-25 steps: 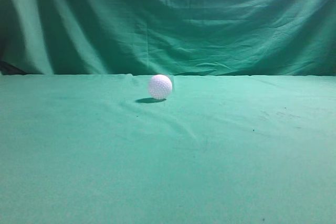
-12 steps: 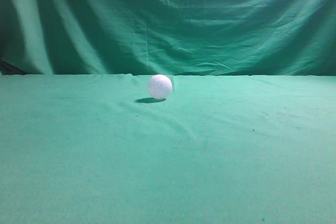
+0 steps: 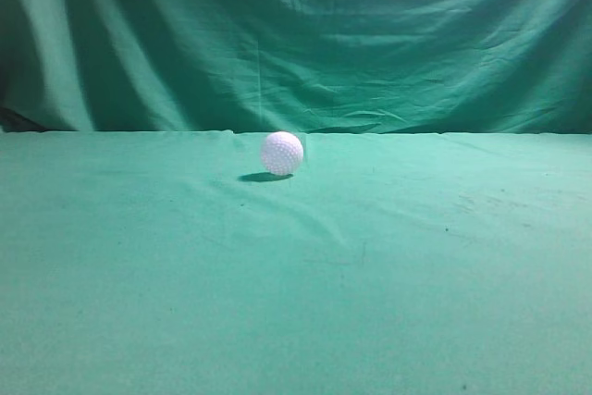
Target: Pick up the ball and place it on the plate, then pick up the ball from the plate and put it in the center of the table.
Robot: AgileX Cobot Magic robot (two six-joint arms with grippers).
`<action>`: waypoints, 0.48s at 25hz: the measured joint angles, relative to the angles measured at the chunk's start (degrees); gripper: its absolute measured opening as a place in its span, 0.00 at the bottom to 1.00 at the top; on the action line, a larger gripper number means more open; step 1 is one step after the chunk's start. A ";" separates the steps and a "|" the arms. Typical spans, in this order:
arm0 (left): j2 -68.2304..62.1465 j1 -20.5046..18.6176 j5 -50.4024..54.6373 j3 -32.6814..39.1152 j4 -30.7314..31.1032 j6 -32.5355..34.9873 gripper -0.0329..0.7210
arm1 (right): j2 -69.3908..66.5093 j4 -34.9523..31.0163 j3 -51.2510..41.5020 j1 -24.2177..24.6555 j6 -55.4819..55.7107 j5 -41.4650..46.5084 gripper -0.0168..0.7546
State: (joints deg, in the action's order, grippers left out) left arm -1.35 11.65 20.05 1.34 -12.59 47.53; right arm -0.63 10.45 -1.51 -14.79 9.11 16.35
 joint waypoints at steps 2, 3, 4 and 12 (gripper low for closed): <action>0.00 0.00 0.00 0.00 0.00 0.00 0.04 | 1.00 -0.09 -0.05 1.62 0.04 2.38 0.02; 0.00 0.00 0.00 0.00 0.00 0.00 0.04 | 1.09 -0.09 -0.05 2.40 0.04 3.27 0.02; 0.00 0.00 0.00 0.00 0.00 0.00 0.04 | 1.09 -0.23 -0.05 3.12 0.04 3.87 0.02; 0.00 0.00 0.00 -0.10 0.00 0.00 0.04 | 1.14 -0.47 -0.05 7.12 0.04 4.99 0.02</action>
State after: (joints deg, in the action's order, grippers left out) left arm -1.35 11.65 20.05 1.24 -12.59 47.53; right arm 0.51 9.97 -1.56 -7.67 9.14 21.33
